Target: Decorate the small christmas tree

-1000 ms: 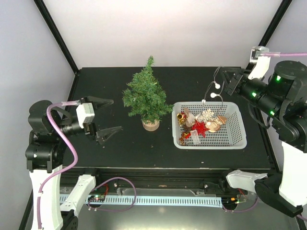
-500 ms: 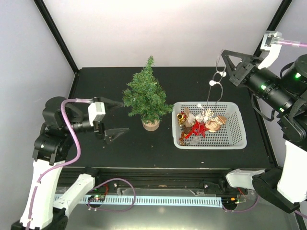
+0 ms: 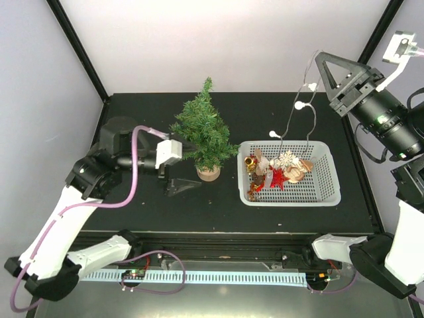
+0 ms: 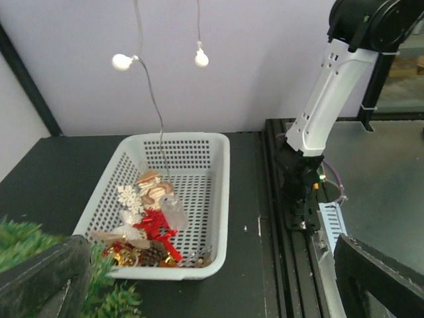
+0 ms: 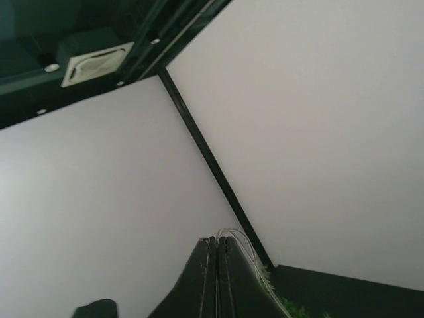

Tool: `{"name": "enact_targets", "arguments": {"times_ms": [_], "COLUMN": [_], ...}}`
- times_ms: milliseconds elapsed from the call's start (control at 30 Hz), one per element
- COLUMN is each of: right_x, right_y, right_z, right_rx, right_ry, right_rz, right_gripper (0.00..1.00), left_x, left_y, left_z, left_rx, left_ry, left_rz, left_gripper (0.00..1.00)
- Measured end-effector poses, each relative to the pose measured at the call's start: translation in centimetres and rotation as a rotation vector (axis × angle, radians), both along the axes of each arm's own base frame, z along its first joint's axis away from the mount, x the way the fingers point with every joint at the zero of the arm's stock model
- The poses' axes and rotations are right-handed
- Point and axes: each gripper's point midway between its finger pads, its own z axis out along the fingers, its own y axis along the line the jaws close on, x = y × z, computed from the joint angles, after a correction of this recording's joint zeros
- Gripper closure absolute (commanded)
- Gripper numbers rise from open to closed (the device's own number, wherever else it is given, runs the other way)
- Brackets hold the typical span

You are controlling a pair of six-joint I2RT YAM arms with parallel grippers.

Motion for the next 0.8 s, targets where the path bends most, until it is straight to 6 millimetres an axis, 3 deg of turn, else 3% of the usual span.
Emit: {"name": "enact_targets", "arguments": {"times_ms": [200, 333, 800], "right_x": [-1.0, -1.4, -3.6], "right_y": [0.7, 1.1, 0.7], "right_z": [1.8, 2.7, 3.1], "right_rx": [0.062, 0.089, 0.104], "right_ry": [-0.042, -0.062, -0.084], "right_rz": [0.076, 0.117, 0.156], "right_gripper": [0.99, 0.99, 0.99], "left_x": [0.6, 1.2, 4.4], "left_y": [-3.7, -6.7, -15.3], "left_z": [-0.6, -2.0, -6.8], "left_rx": [0.056, 0.107, 0.176], "left_ry": [0.018, 0.035, 0.104], "left_rz": [-0.084, -0.130, -0.145], "left_gripper": [0.01, 0.01, 0.01]}}
